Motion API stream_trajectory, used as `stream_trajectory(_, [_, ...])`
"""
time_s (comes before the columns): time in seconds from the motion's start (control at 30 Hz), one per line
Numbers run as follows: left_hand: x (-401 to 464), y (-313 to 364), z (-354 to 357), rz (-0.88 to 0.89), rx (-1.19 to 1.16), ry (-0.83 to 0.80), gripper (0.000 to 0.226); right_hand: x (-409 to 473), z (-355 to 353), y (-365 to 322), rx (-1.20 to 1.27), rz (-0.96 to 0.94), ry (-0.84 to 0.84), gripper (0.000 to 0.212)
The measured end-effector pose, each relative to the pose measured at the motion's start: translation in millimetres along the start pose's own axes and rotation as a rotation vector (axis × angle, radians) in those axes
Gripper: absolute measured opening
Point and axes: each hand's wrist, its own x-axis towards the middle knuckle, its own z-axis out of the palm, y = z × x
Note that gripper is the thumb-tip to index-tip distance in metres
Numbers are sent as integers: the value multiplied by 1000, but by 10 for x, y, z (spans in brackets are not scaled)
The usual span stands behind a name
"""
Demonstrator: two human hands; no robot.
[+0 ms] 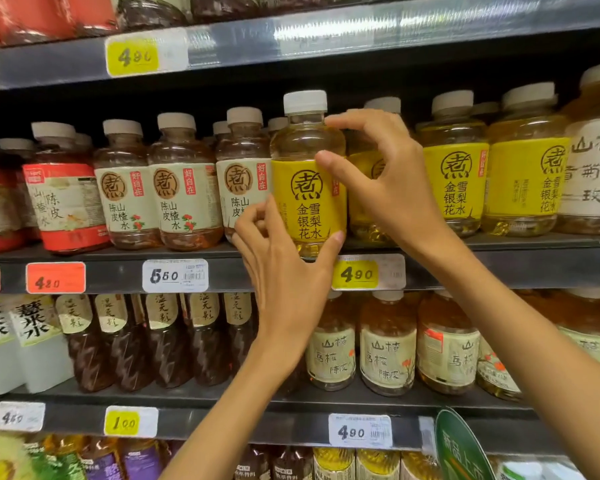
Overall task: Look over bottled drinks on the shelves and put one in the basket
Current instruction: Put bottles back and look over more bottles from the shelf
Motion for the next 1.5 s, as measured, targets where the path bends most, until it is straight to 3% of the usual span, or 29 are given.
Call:
stream_trajectory(0.13, [9,38,79,68,4,45,96,-2,-6,51,-154,-14,23,40])
stream_trajectory(0.23, [17,35,107,112,111,96,89,32,15,78,-222,8,4,42])
stream_trajectory(0.6, [36,71,248,48,317,15,82,11,75,184,-519,-92,6,48])
stream_trajectory(0.87, [61,94,269,-32,139,34,80,58,9,241,-496,-75,-112,52])
stream_trajectory(0.97, [79,99,282,-42,144,18,79,57,-93,314,-495,-76,-27,50])
stream_trajectory(1.07, [104,96,259,-68,170,-27,81,68,-176,372,-640,0,110,59])
stream_trajectory(1.23, [-22,168,175,-30,57,1,72,69,-257,445,-880,31,-48,81])
stream_trajectory(1.37, [-212,242,140,17,-138,13,65,38,-320,370,-760,-9,28,84])
stream_trajectory(1.5, [-299,259,107,56,-312,-149,73,-116,-330,213,-230,-33,53,94])
